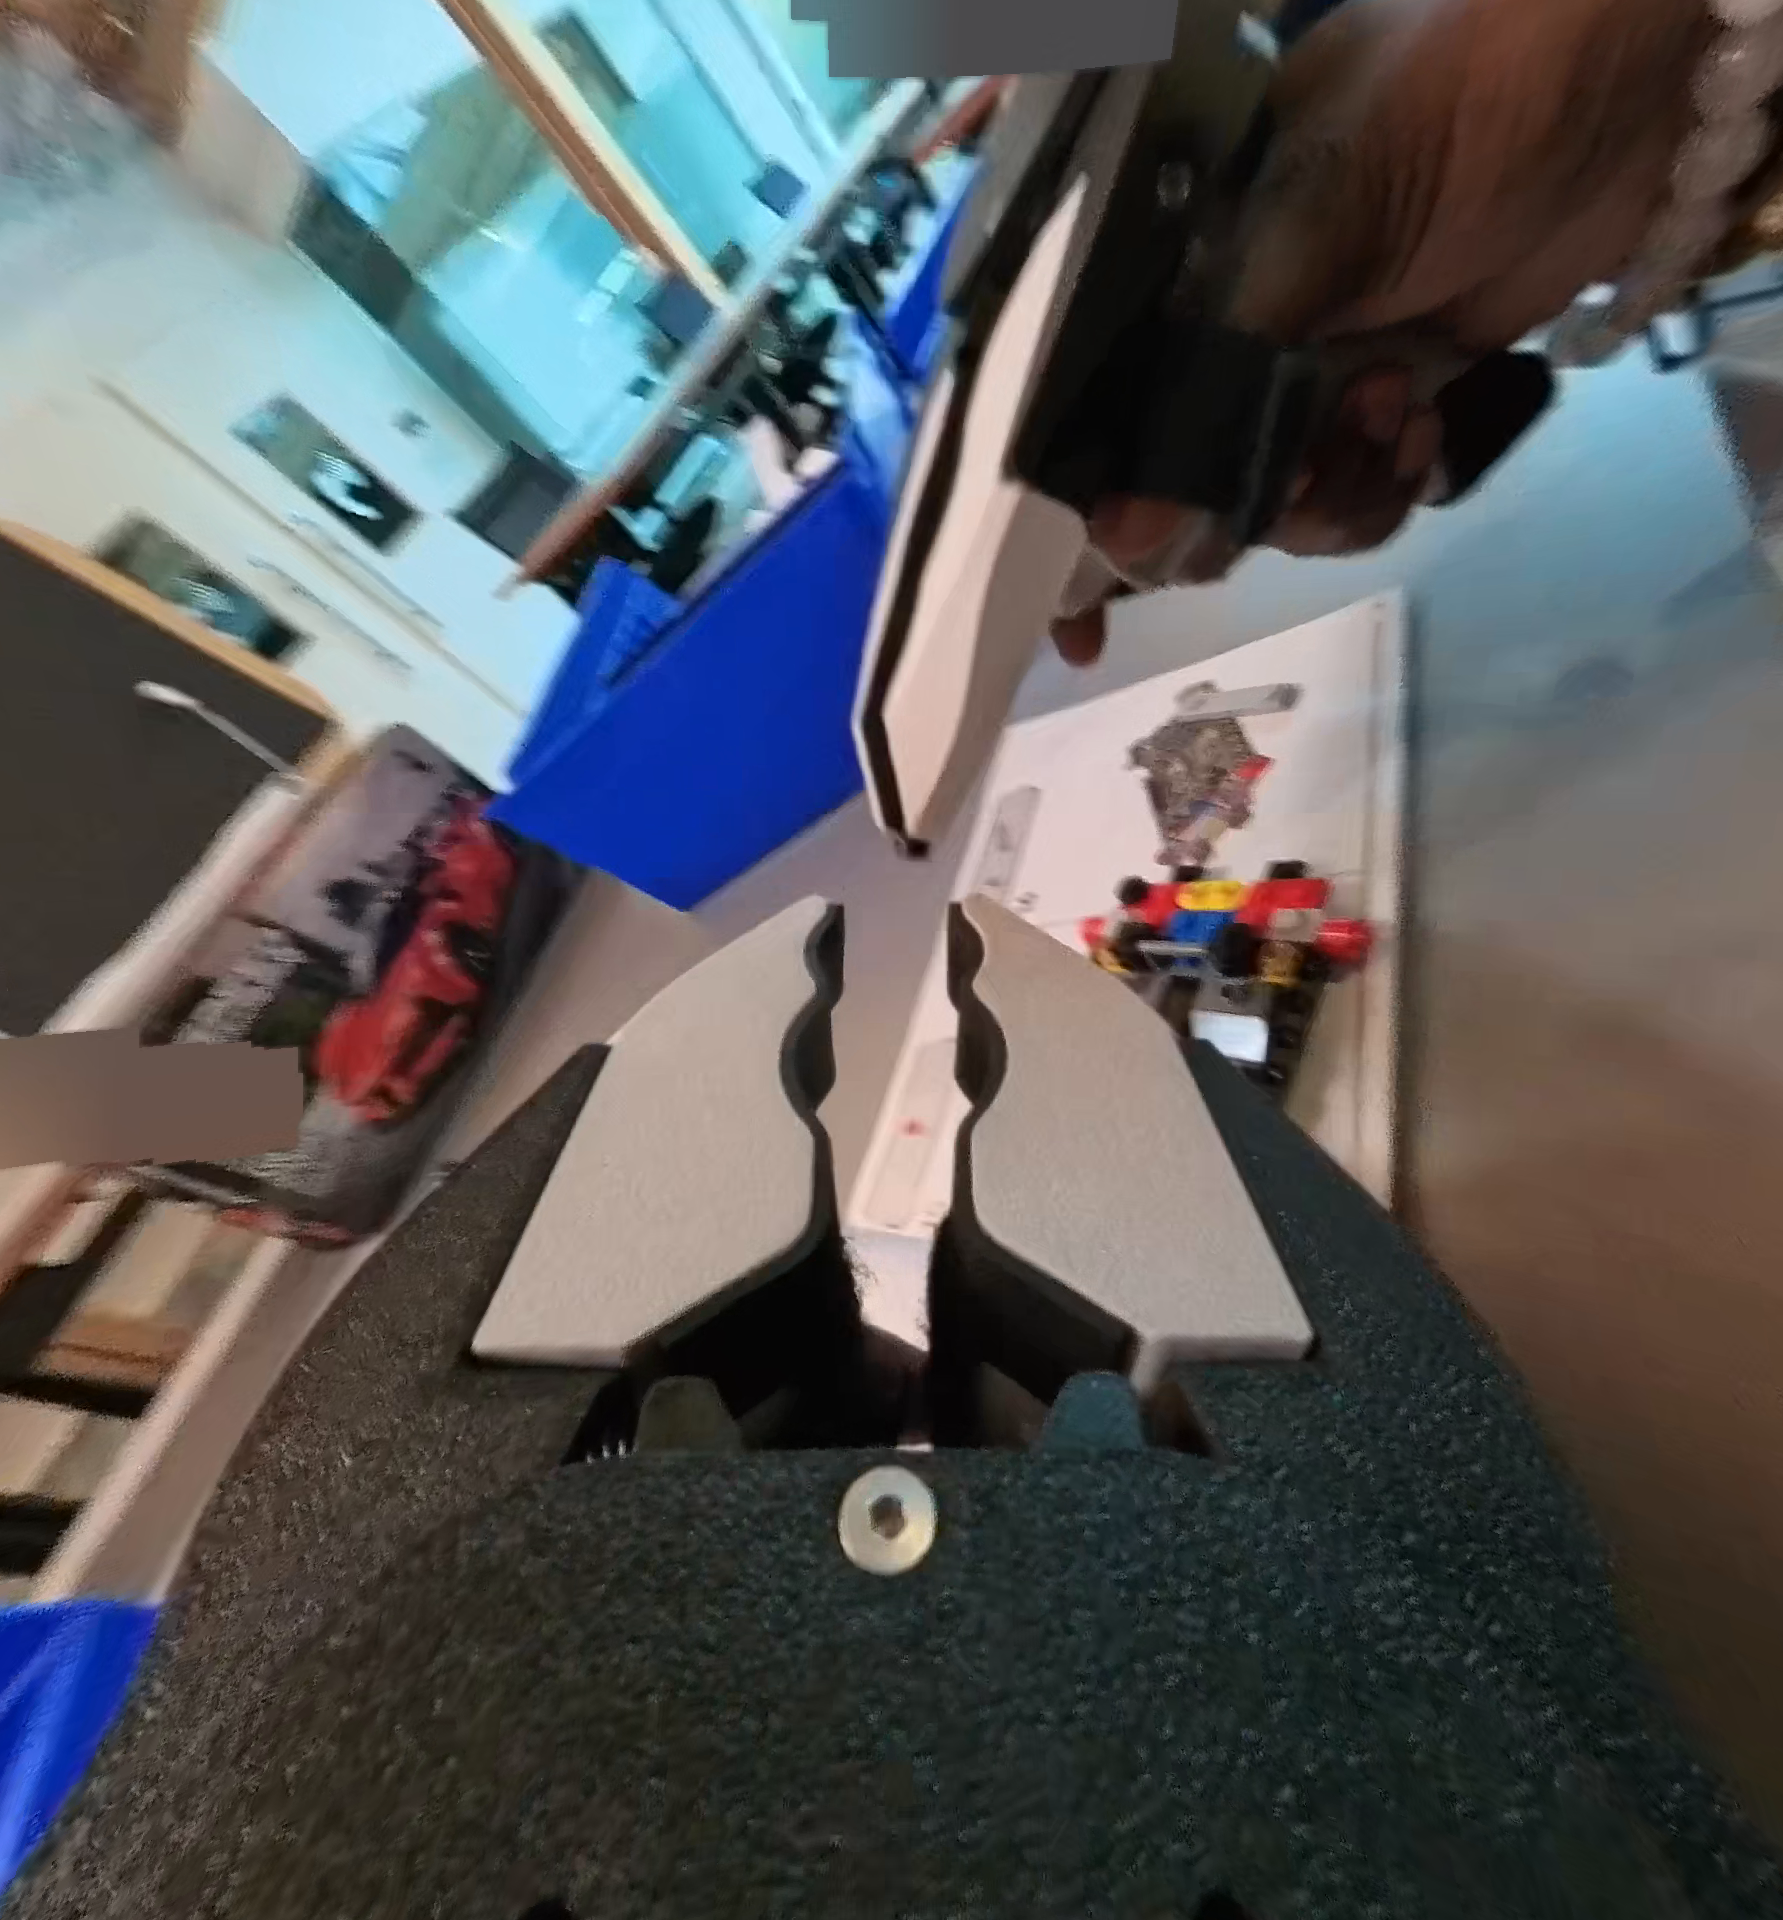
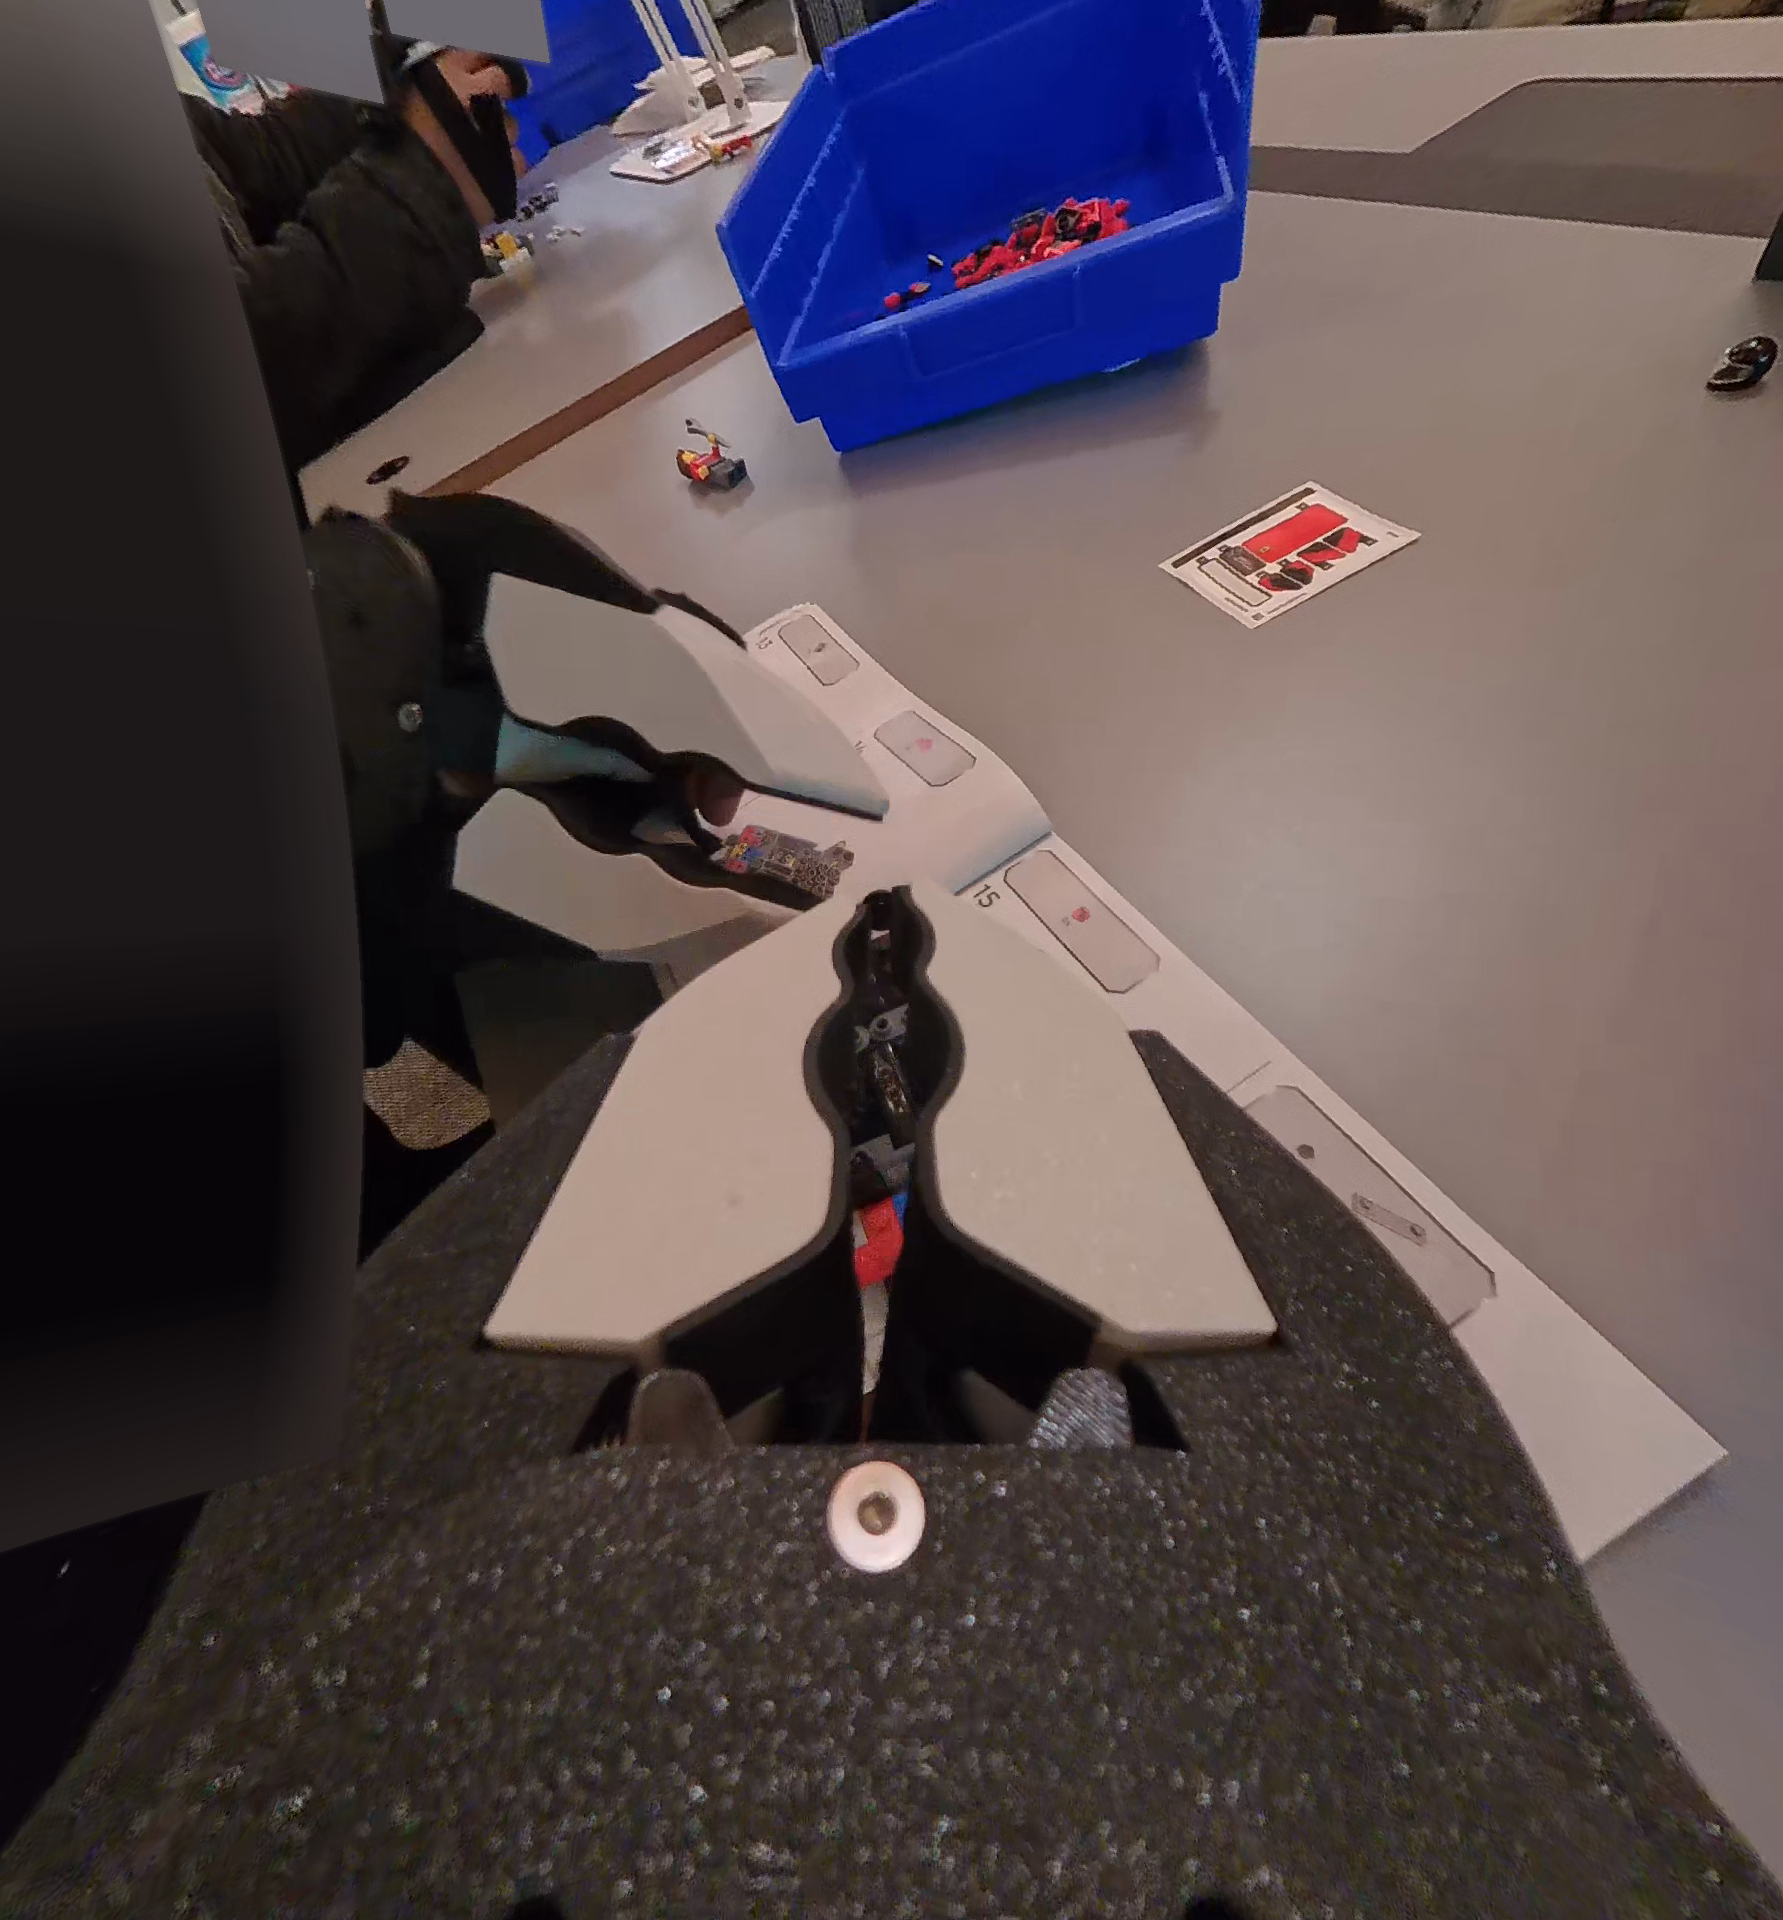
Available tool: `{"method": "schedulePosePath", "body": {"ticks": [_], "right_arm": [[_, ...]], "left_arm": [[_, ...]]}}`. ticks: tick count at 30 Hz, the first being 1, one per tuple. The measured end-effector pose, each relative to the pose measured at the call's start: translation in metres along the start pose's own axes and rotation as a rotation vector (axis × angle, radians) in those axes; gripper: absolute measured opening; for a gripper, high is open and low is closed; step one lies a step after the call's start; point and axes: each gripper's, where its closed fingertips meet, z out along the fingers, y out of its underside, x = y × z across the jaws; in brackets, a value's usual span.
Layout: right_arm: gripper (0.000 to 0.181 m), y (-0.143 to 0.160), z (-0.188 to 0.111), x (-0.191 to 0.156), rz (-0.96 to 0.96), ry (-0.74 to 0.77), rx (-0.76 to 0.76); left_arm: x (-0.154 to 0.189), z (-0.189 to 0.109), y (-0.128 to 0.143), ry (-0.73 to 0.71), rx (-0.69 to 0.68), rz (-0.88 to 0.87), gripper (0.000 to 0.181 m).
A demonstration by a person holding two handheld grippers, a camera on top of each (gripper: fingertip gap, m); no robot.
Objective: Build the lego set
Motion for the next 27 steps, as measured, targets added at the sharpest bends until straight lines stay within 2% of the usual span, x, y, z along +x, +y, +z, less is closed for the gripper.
{"method": "schedulePosePath", "body": {"ticks": [4, 7, 13, 27], "right_arm": [[0.003, 0.019, -0.017, 0.002, -0.016, -0.02, -0.122], [0.003, 0.04, -0.025, -0.001, -0.052, -0.029, -0.251], [0.003, 0.067, -0.024, -0.006, -0.105, -0.043, -0.408], [0.004, 0.076, -0.019, -0.002, -0.096, -0.043, -0.454]], "left_arm": [[0.031, -0.01, 0.009, 0.334, -0.054, -0.204, 0.018], [0.047, -0.014, 0.008, 0.449, -0.052, -0.251, 0.016], [0.066, -0.006, 0.025, 0.499, -0.156, -0.195, 0.008], [0.068, -0.003, 0.027, 0.504, -0.175, -0.215, 0.002]]}}
